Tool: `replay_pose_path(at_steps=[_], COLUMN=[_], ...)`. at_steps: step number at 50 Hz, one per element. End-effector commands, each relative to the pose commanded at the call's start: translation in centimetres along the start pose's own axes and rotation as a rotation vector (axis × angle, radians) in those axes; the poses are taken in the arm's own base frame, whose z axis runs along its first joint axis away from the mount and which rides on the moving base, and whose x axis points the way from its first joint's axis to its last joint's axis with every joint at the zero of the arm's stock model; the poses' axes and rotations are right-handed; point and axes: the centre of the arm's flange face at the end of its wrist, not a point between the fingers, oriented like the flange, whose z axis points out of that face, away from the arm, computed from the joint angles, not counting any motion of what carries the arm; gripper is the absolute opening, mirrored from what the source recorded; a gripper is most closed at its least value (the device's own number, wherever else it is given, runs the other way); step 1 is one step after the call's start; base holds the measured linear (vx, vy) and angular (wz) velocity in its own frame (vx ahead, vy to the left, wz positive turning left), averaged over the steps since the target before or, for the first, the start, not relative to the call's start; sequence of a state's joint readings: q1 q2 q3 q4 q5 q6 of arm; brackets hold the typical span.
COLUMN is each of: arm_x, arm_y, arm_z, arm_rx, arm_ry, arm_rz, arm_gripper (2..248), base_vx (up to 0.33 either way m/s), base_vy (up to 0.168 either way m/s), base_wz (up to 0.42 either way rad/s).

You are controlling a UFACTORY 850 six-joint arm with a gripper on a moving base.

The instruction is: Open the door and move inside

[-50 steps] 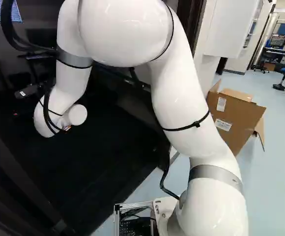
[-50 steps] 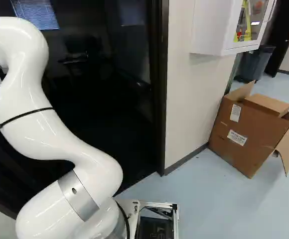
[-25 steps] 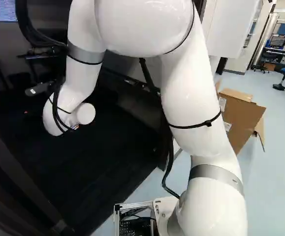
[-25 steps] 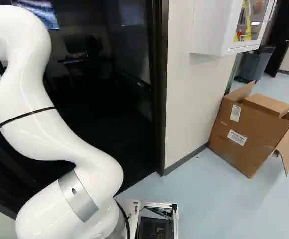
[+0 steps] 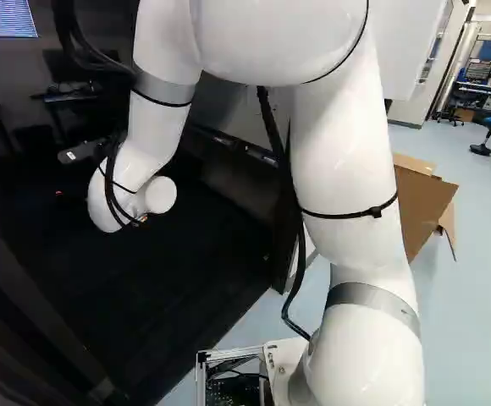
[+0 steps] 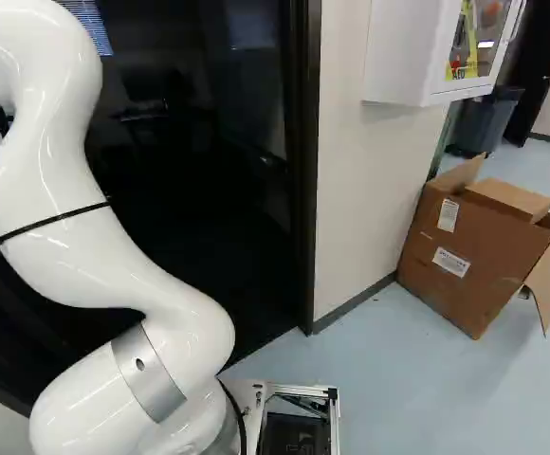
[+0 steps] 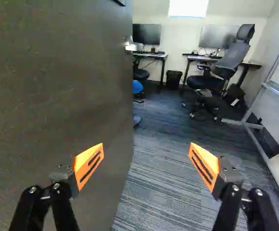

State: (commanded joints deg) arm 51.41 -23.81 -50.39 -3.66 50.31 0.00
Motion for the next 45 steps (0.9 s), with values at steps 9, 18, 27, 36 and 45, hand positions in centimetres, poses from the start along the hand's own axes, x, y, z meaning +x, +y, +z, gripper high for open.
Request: replay_pose_path(at_steps=[9, 18, 27, 36, 45], arm_x=[-0.1, -0.2, -0.4, -0.6, -0.9], arm_y=[0.3, 0.7, 1.4, 2.2, 2.9], arm_z=[-0.5, -1.3, -2.8, -4.3, -5.9], arm_rx=[-0.005, -0.013, -0.032, -0.061, -0.093], arm_ry=[-0.003, -0.008, -0.015, -0.023, -0.030], arm_rz=[0.001, 0.003, 0.012, 0.029, 0.046], arm_gripper=[247, 247, 247, 247, 247], base_vx=[0.000, 0.000, 0.000, 0.000, 0.000], base_vy=[0.000, 0.000, 0.000, 0.000, 0.000], base_wz=[0.000, 0.000, 0.000, 0.000, 0.000])
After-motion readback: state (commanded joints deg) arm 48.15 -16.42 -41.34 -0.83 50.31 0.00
